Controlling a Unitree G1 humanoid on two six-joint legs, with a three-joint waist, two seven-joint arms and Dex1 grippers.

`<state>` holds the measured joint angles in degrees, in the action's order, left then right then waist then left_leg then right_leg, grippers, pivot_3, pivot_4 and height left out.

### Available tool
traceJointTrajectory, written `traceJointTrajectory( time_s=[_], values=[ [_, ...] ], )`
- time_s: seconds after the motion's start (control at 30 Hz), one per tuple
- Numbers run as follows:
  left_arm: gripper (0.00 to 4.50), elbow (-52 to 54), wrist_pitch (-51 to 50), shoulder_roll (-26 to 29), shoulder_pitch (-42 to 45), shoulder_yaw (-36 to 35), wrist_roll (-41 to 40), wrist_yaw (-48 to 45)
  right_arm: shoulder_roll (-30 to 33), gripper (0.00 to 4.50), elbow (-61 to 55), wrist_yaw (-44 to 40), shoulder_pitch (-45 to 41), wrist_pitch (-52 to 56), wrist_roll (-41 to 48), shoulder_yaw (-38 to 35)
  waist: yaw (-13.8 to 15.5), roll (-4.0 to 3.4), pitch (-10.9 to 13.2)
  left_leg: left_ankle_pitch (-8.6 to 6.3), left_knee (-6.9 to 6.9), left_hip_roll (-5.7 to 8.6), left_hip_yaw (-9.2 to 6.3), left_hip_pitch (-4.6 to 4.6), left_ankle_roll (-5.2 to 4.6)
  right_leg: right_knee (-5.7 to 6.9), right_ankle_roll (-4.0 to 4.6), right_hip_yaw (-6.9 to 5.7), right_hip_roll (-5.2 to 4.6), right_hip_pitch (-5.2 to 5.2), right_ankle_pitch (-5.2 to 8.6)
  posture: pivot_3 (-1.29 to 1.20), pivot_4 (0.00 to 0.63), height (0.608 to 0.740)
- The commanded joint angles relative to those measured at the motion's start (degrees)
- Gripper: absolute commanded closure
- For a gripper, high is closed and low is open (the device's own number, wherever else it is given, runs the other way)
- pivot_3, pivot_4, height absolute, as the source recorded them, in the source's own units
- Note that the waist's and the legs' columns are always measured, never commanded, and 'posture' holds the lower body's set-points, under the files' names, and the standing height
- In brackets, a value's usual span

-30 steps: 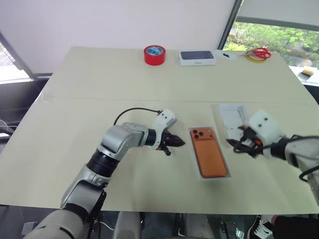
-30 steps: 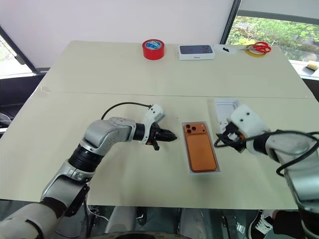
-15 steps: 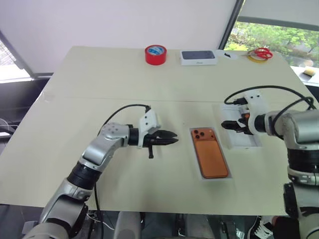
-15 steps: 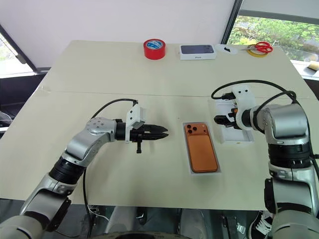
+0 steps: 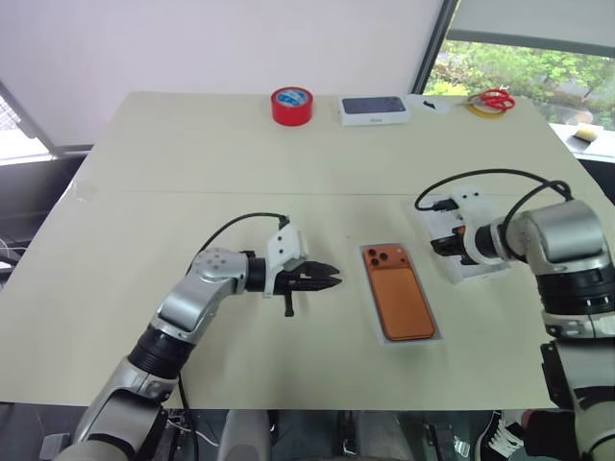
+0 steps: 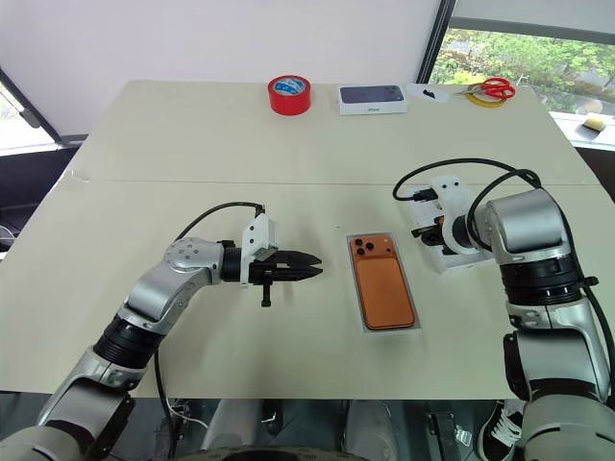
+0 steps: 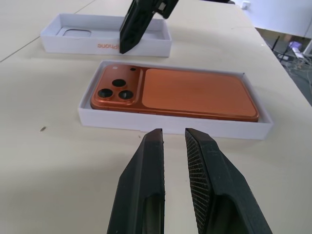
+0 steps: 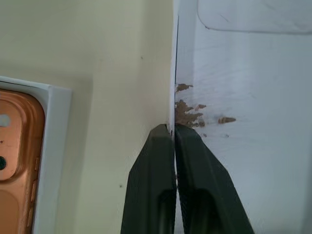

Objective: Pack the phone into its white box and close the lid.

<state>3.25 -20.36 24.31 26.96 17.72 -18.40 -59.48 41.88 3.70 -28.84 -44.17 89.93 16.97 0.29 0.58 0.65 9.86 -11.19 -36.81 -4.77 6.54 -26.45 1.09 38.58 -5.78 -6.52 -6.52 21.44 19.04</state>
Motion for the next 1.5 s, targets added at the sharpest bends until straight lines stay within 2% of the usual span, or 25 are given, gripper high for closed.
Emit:
traceJointTrajectory(
  time_s=[0.03, 0.1, 0.17, 0.23, 0.3, 0.37, 0.43, 0.5, 0.7, 0.83, 1.07, 1.1, 1.17, 1.33, 1.5],
  values=[
    [3.74, 1.22, 1.71, -0.4, -0.58, -1.94, 0.27, 1.38, -0.32, 4.48, -2.39, 0.51, -4.36, 2.06, 1.68, -10.34, 0.0, -0.03, 0.02, 0.0, 0.0, 0.0, 0.01, 0.0, 0.0, 0.01, 0.0, 0.02, 0.0, 0.01, 0.0, 0.0, 0.15, 0.73],
    [3.74, 0.12, 1.16, -0.74, -0.62, -3.75, -0.13, 3.04, -0.74, 4.48, -2.37, 0.74, -5.75, 2.49, 7.18, -17.3, 0.06, -0.04, 0.02, 0.0, 0.0, -0.01, 0.02, 0.0, 0.0, 0.04, 0.0, 0.03, 0.0, 0.03, 0.0, 0.0, 0.15, 0.73],
    [3.74, -1.18, 0.41, -1.03, -0.38, -5.61, -0.72, 4.53, -0.34, 4.48, -4.63, -0.12, -5.35, 2.57, 17.56, -21.35, 0.08, -0.03, 0.02, 0.0, 0.0, -0.01, 0.02, 0.0, 0.0, 0.04, 0.0, 0.03, 0.0, 0.02, 0.0, 0.0, 0.15, 0.73],
    [3.74, -3.03, 0.34, -1.22, 0.15, -7.12, -0.62, 5.65, -0.17, 4.48, -7.07, 2.66, -3.94, 2.57, 30.76, -23.62, 0.01, -0.03, 0.02, -0.03, 0.01, -0.02, 0.01, 0.01, -0.05, 0.03, 0.0, 0.03, 0.0, 0.01, 0.0, 0.0, 0.15, 0.73],
    [3.74, -5.81, 0.87, -1.25, 1.19, -8.2, 0.22, 6.66, -1.46, 4.48, -9.18, 9.03, -2.31, 2.57, 45.61, -24.53, -0.06, -0.03, 0.02, -0.04, 0.02, -0.03, -0.01, 0.02, -0.06, 0.04, 0.0, 0.03, 0.0, 0.0, 0.0, 0.0, 0.15, 0.73],
    [3.74, -8.69, 2.1, -1.2, 2.39, -8.64, 1.32, 7.3, -4.22, 4.48, -10.04, 18.7, -0.31, 2.57, 62.32, -23.61, -0.22, -0.02, 0.02, -0.04, 0.01, -0.04, -0.03, 0.04, -0.07, 0.05, 0.0, 0.02, 0.01, -0.02, 0.0, 0.0, 0.15, 0.73],
    [3.74, -10.62, 3.12, -1.16, 3.35, -8.72, 1.91, 7.13, -1.0, 4.48, -12.58, 33.32, 5.04, -8.2, 85.23, -15.68, -0.03, -0.01, 0.03, -0.04, 0.0, -0.04, -0.04, 0.02, -0.07, 0.06, 0.0, 0.02, 0.01, -0.02, 0.0, 0.0, 0.15, 0.73],
    [3.74, -11.72, 3.68, -1.23, 4.12, -8.9, 2.03, 6.68, -0.84, 4.48, -16.44, 40.68, 9.11, -16.81, 95.27, -9.89, 0.15, 0.0, 0.04, -0.08, -0.07, -0.03, -0.03, -0.03, -0.14, 0.05, -0.01, -0.01, -0.01, -0.03, 0.01, 0.0, 0.15, 0.73],
    [3.74, -13.02, 4.45, -1.81, 5.5, -9.4, 1.8, 6.51, -10.65, 4.48, -27.78, 48.33, 18.47, -29.93, 96.03, -0.54, 0.13, 0.02, 0.03, -0.15, -0.2, -0.04, -0.03, -0.06, -0.25, 0.07, -0.08, 0.0, 0.0, -0.03, -0.02, 0.0, 0.15, 0.73],
    [3.74, -11.07, 3.59, -2.2, 4.6, -9.44, 0.92, 6.38, -9.71, 4.48, -32.32, 51.04, 24.68, -34.22, 96.03, 3.47, 0.13, 0.02, 0.03, -0.17, -0.21, -0.02, -0.05, -0.08, -0.28, 0.05, -0.08, 0.02, -0.03, -0.03, -0.02, 0.0, 0.15, 0.73],
    [3.74, -6.88, 0.32, -1.33, 2.25, -9.34, -0.92, 4.61, -4.36, 4.48, -30.84, 48.7, 29.0, -34.46, 96.03, 2.4, 0.01, 0.01, 0.02, -0.17, -0.19, -0.04, -0.2, -0.04, -0.28, 0.05, -0.08, 0.02, 0.01, -0.06, -0.02, 0.0, 0.15, 0.73],
    [3.74, -6.6, -0.13, -1.38, 2.27, -9.23, -1.1, 4.42, -3.78, 4.04, -30.25, 48.54, 29.08, -34.19, 96.03, 2.17, 0.03, 0.01, 0.02, -0.17, -0.19, -0.04, -0.2, -0.04, -0.28, 0.05, -0.07, 0.02, 0.01, -0.06, -0.02, 0.0, 0.15, 0.73],
    [3.74, -5.62, -1.06, -1.74, 2.25, -8.54, -1.31, 4.1, -2.35, 3.57, -29.65, 48.37, 28.93, -33.9, 96.03, 1.69, 0.08, 0.01, 0.02, -0.18, -0.2, -0.04, -0.2, -0.04, -0.28, 0.04, -0.07, 0.02, 0.0, -0.06, -0.02, 0.0, 0.15, 0.73],
    [3.74, -3.35, -1.92, -4.48, 2.32, -4.8, -0.1, 4.63, 5.31, 1.09, -28.55, 45.5, 25.3, -31.67, 96.03, -0.1, 0.17, 0.01, 0.03, -0.2, -0.22, 0.0, -0.19, -0.06, -0.32, 0.03, -0.08, 0.03, -0.04, -0.06, -0.02, 0.0, 0.15, 0.73],
    [3.74, -1.62, -3.68, -7.65, 2.7, -1.39, 0.4, 5.18, 16.41, 1.09, -26.04, 44.18, 21.38, -29.96, 96.03, -3.84, 0.17, 0.02, 0.04, -0.2, -0.22, -0.01, -0.19, -0.06, -0.32, 0.02, -0.07, 0.03, -0.04, -0.07, -0.02, 0.0, 0.15, 0.73]
  ],
)
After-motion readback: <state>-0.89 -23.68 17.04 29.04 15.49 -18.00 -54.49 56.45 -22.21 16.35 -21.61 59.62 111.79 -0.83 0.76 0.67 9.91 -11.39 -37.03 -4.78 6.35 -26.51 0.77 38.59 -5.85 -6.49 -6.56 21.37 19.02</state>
